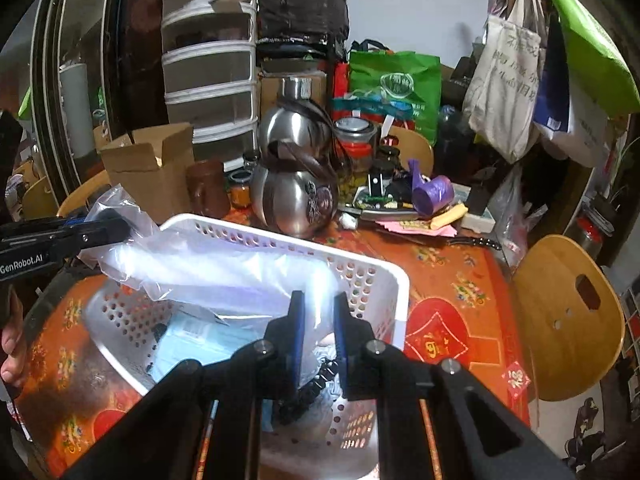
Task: Organize soft objects
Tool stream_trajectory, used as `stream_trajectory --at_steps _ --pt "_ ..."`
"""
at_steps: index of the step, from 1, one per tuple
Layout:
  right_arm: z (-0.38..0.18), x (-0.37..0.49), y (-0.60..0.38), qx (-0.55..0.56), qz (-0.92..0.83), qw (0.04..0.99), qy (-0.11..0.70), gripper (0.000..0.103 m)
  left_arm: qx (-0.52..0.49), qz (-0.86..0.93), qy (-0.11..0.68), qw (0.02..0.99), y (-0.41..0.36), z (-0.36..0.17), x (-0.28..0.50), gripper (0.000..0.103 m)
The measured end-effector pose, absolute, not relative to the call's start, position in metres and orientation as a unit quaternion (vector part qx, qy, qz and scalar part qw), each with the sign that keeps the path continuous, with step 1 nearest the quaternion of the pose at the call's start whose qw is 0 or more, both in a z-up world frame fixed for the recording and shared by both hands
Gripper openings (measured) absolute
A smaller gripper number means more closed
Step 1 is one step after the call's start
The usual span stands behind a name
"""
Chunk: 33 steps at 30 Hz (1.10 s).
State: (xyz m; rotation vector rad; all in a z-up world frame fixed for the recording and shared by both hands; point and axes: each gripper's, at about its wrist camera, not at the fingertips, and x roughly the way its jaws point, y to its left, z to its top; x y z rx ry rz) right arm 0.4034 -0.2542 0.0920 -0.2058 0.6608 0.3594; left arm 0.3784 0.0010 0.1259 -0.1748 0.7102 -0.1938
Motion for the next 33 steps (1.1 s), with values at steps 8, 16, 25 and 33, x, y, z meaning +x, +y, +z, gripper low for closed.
stream_trajectory --at_steps 8,16,25,33 --pt "0.073 0.408 -0.259 -0.093 0.158 0.933 0.31 0.036 -0.078 -0.062 0.361 0.927 0.004 0.097 0.394 0.088" --pt "0.064 0.414 -0.279 -0.071 0.134 0.936 0.319 0.088 -0.072 -0.038 0.355 0.931 0.021 0.082 0.397 0.093" --pt "0.06 0.411 -0.277 -0.065 0.14 0.933 0.324 0.09 -0.051 -0.032 0.357 0.932 0.019 0.079 0.392 0.093" --pt "0.061 0.405 -0.279 -0.044 0.157 0.931 0.327 0.093 -0.038 -0.032 0.348 0.936 0.012 0.083 0.378 0.094"
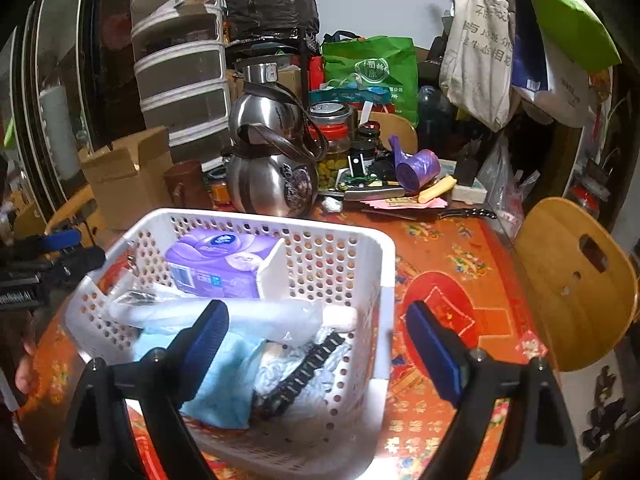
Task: Organize soft objects
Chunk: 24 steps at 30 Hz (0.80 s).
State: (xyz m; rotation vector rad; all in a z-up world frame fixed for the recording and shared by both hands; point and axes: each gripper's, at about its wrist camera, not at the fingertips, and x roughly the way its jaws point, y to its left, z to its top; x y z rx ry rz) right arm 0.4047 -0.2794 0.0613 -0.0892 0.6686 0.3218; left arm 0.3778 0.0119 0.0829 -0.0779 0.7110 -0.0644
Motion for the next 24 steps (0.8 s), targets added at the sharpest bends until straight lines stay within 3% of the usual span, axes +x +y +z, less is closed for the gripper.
stream_trajectory --at_steps 1,2,7,14,21,24 --pt "0.062 0.403 -0.28 -0.037 0.158 0.931 0.327 0.102 -0.031 -0.026 0.344 0.938 0.009 0.084 0.374 0.094" --pt "0.062 0.401 -0.281 -0.035 0.153 0.931 0.328 0.103 -0.024 -0.021 0.34 0.94 0.007 0.084 0.37 0.094" --pt "0.061 0.376 -0.272 -0.054 0.167 0.931 0.321 0.103 -0.009 -0.015 0.324 0.946 0.0 0.091 0.35 0.103" --pt "0.077 0.321 -0.281 -0.025 0.184 0.943 0.277 0.103 0.008 -0.014 0.291 0.957 -0.006 0.108 0.298 0.103" --pt "0.098 0.211 -0.281 -0.078 0.155 0.958 0.229 0.103 -0.006 -0.015 0.279 0.96 0.007 0.129 0.192 0.103" --pt "0.102 0.173 -0.277 -0.077 0.14 0.956 0.247 0.103 -0.002 -0.005 0.267 0.964 0.006 0.133 0.145 0.103"
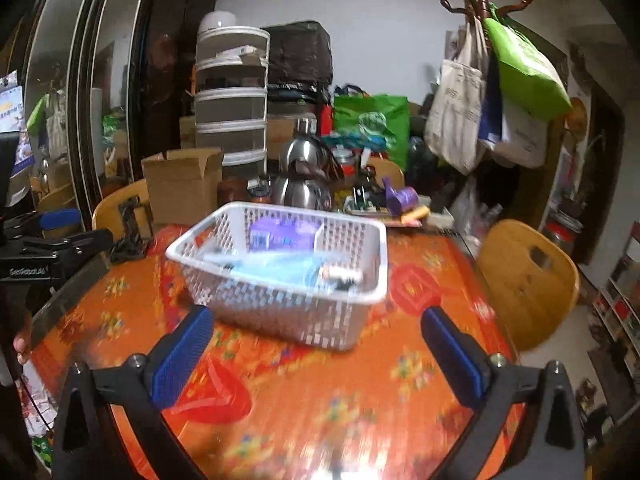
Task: Organize soft objects
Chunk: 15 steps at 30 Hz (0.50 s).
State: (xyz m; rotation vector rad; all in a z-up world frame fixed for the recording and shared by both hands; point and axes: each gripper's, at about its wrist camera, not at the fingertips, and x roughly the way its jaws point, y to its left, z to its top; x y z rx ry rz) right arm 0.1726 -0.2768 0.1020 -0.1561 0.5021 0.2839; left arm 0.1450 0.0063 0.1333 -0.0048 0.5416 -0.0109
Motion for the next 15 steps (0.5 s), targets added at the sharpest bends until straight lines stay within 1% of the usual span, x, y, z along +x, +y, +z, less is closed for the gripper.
stream_trajectory --at_steps 4,9,12,15 --pt "0.102 0.124 -0.274 -0.059 0.143 0.959 0.239 0.103 -0.008 0.01 0.249 0.968 0.001 0.134 0.072 0.103" --pt "0.089 0.088 -0.289 0.027 0.115 0.958 0.262 0.103 -0.002 -0.028 0.247 0.969 -0.019 0.136 0.004 0.103" --pt "0.087 0.083 -0.288 0.013 0.111 0.959 0.262 0.103 0.019 -0.02 0.241 0.97 -0.031 0.142 -0.004 0.103" --pt "0.088 0.087 -0.285 -0.009 0.086 0.962 0.26 0.103 0.011 -0.021 0.245 0.969 -0.035 0.143 -0.005 0.103"
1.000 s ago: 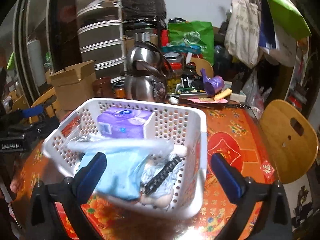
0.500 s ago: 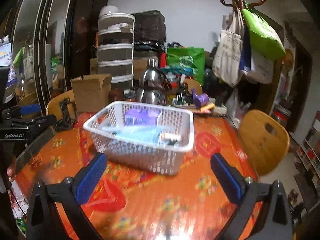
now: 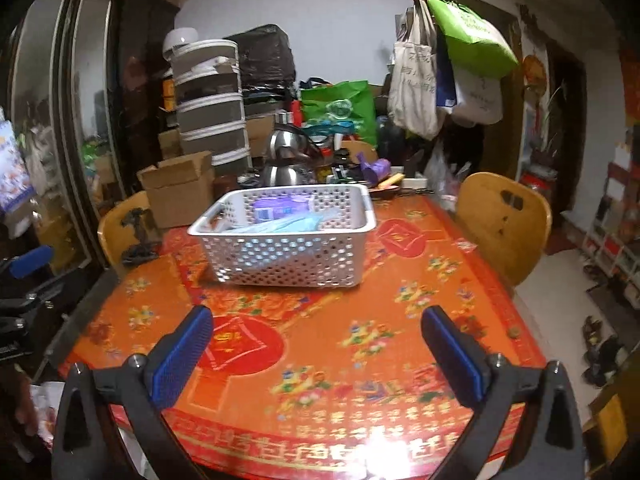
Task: Organize soft objects
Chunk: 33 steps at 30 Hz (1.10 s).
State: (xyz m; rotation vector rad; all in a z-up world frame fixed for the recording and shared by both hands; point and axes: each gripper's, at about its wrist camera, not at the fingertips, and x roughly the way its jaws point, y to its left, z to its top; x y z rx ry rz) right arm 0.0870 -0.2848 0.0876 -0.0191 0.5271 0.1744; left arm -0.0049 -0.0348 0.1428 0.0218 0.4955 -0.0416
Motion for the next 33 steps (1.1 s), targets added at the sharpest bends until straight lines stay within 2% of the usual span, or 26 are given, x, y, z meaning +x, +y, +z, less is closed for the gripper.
stream_trajectory --at_steps 11,33 --pt "0.08 0.099 -0.284 -0.004 0.09 0.957 0.278 0.103 -0.009 -0.015 0.269 0.963 -0.032 0.135 0.027 0.103" --pt "0.079 0.095 -0.279 -0.017 0.094 0.955 0.281 0.103 -0.013 -0.028 0.28 0.96 -0.031 0.129 0.035 0.103"
